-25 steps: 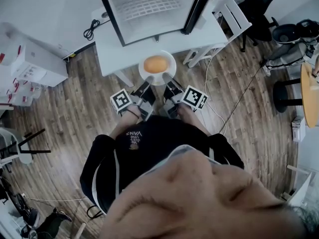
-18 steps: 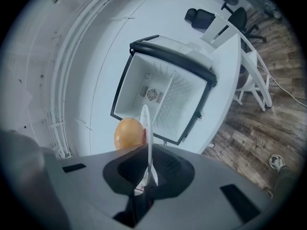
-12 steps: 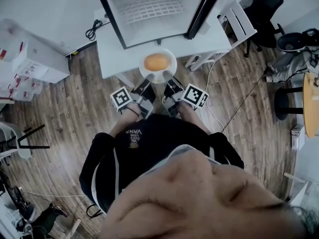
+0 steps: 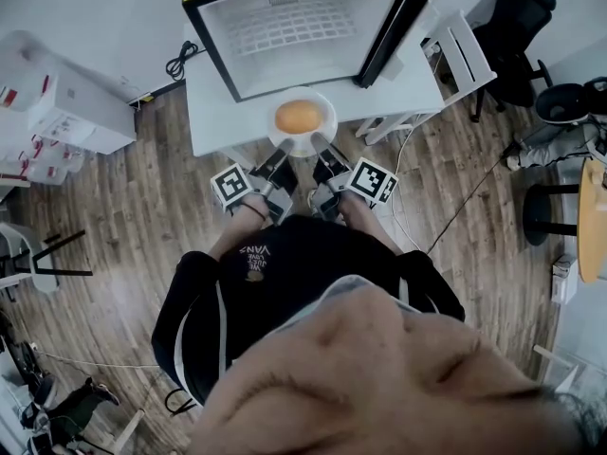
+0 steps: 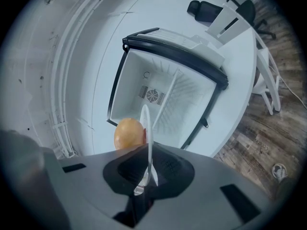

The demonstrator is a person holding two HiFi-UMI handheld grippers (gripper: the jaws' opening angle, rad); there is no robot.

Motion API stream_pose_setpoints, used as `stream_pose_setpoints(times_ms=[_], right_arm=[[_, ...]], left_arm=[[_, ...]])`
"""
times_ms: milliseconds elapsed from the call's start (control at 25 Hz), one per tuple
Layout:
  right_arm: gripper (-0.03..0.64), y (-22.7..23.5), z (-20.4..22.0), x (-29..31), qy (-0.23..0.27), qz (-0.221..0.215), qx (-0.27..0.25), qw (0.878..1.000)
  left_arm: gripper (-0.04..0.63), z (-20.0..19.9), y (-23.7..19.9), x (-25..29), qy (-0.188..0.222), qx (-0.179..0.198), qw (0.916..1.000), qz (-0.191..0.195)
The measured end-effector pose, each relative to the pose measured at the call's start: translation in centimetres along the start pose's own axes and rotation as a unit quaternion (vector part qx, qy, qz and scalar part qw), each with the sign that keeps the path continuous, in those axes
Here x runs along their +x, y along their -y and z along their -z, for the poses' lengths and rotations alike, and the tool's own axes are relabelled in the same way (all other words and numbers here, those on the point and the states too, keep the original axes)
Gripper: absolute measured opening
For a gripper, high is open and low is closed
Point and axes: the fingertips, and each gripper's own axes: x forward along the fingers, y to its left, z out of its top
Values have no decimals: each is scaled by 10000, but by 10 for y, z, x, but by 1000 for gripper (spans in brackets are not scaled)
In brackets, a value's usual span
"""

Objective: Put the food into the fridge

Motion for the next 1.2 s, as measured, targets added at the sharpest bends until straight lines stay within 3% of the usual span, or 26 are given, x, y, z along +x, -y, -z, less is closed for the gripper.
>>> stream_pose_setpoints(times_ms=[1200], right_arm=[[29, 37, -93, 67, -797, -431, -34, 9959]], left_arm=[[25, -49, -15, 98, 907, 84, 9958, -84]])
